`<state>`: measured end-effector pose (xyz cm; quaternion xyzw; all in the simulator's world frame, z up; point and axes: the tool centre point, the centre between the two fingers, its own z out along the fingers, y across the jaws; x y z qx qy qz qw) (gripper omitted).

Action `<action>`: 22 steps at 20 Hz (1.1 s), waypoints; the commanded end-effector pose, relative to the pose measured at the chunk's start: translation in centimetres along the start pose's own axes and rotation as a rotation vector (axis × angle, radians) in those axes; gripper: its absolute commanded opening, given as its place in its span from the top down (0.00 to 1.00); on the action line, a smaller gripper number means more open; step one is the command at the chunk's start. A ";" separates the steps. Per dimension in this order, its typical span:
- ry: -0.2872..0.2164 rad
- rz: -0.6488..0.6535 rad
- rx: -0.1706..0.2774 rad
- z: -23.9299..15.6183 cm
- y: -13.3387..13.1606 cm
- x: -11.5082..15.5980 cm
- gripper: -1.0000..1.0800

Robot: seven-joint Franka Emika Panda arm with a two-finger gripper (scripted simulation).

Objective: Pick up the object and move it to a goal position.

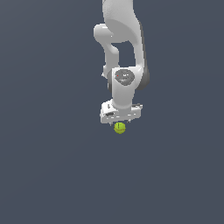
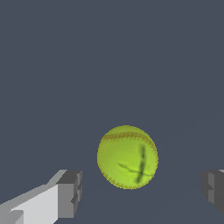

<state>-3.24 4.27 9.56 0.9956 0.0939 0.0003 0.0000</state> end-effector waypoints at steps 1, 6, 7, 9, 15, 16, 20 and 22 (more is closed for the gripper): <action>0.000 -0.012 0.000 0.4 -0.3 -0.2 0.04; -0.001 -0.009 0.000 0.6 -0.2 -0.2 0.04; -0.001 -0.009 0.000 0.8 -0.3 -0.2 0.04; -0.001 -0.009 0.000 1.5 -0.2 -0.2 0.04; -0.001 -0.012 0.000 4.4 -0.3 -0.4 0.04; -0.001 -0.012 0.000 4.7 -0.3 -0.3 0.04; 0.000 -0.013 0.000 5.4 -0.4 -0.3 0.04; 0.000 -0.013 0.000 5.4 -0.3 -0.3 1.00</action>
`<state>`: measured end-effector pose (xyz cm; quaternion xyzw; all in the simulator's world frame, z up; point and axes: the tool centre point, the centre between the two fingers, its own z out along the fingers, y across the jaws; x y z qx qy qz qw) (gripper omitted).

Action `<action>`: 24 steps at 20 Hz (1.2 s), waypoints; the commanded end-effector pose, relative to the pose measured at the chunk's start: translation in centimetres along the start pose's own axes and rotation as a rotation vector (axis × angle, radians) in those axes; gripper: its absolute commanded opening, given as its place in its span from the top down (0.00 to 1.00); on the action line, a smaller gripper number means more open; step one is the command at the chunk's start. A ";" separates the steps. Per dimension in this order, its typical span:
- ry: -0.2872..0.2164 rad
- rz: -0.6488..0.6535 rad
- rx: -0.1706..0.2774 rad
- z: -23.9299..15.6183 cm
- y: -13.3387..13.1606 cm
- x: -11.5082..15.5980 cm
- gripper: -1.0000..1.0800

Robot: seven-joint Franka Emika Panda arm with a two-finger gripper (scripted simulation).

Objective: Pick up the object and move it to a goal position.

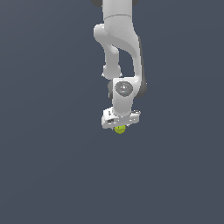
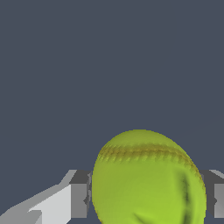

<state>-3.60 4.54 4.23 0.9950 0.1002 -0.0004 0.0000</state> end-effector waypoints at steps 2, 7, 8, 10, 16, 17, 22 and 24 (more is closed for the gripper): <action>0.001 0.000 0.000 0.1 0.0 0.0 1.00; 0.001 0.000 0.000 0.1 0.0 0.0 1.00; 0.001 0.000 0.000 0.1 0.0 0.0 1.00; 0.001 0.000 0.000 0.0 0.0 0.0 1.00; 0.001 0.000 0.000 -0.8 0.3 -0.2 1.00; 0.001 0.000 0.000 -1.1 0.4 -0.3 1.00; 0.001 0.000 0.000 -3.3 1.2 -1.1 1.00; 0.001 0.000 0.000 -4.6 1.6 -1.5 1.00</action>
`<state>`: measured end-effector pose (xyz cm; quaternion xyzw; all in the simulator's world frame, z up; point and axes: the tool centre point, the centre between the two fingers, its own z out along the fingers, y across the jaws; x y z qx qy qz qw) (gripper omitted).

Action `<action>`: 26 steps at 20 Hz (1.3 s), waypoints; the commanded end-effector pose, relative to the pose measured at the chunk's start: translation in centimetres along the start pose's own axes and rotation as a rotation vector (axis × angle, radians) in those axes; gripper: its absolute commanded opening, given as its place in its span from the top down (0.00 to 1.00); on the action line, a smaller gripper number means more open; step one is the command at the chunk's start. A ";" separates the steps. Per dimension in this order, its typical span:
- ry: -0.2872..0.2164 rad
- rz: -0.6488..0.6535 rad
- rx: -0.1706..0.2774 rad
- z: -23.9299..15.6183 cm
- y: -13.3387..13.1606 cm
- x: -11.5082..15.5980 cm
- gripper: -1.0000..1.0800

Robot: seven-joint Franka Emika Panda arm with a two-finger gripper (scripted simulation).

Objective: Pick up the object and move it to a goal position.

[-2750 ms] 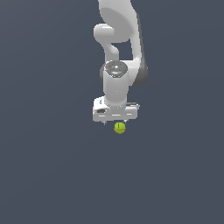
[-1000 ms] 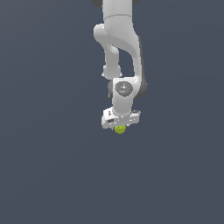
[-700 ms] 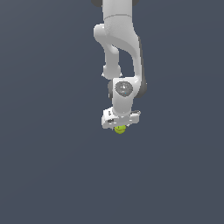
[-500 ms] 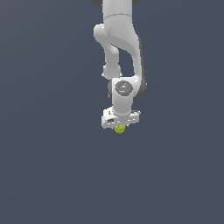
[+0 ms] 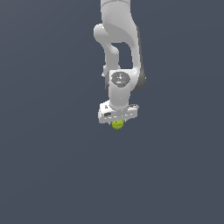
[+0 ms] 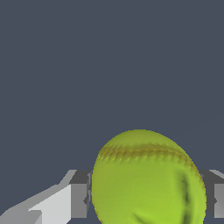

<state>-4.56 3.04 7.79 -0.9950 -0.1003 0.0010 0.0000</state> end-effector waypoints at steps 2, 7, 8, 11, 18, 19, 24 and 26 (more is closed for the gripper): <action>0.002 0.000 0.000 -2.4 0.8 -0.7 1.00; 0.002 0.000 0.000 -6.9 2.4 -2.1 1.00; 0.002 0.000 0.000 -7.9 2.7 -2.4 1.00; 0.003 0.000 0.001 -11.0 3.8 -3.4 1.00; 0.003 0.000 0.001 -17.9 6.2 -5.4 1.00; 0.003 0.000 0.001 -18.8 6.5 -5.6 1.00; 0.003 0.000 0.001 -22.4 7.8 -6.6 1.00; 0.003 0.000 0.001 -23.5 8.2 -6.8 1.00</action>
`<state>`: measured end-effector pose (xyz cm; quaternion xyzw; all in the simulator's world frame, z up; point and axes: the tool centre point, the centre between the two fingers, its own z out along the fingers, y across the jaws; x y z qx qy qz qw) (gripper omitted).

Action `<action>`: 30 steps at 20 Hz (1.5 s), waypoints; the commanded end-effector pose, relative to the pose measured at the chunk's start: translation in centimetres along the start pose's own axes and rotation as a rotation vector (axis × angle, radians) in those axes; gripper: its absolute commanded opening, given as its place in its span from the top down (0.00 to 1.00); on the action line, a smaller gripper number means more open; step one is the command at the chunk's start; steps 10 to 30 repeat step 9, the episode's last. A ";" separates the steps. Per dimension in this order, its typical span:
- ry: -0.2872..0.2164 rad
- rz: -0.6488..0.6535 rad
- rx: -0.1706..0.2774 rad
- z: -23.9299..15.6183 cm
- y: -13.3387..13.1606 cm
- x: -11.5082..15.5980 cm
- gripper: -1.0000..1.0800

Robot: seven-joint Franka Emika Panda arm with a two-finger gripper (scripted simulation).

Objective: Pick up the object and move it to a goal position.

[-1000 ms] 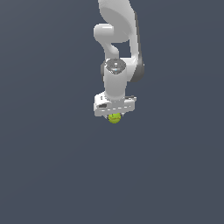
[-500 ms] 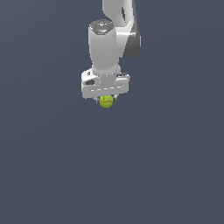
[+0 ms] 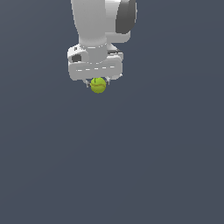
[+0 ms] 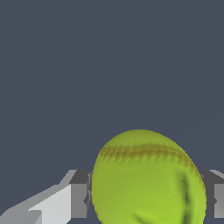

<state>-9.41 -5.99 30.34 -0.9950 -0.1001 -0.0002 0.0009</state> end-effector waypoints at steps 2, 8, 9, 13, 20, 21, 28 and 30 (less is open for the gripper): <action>0.000 0.000 -0.001 -1.8 0.6 -0.4 1.00; 0.000 0.000 -0.001 -3.0 1.1 -0.7 1.00; 0.000 0.000 -0.001 -3.0 1.1 -0.7 1.00; 0.000 0.000 -0.001 -3.0 1.1 -0.7 1.00; 0.000 0.000 -0.001 -3.0 1.1 -0.7 1.00; 0.000 0.000 -0.001 -3.0 1.1 -0.7 1.00; 0.000 0.000 -0.001 -3.0 1.1 -0.7 1.00; 0.000 0.000 -0.001 -3.0 1.1 -0.7 1.00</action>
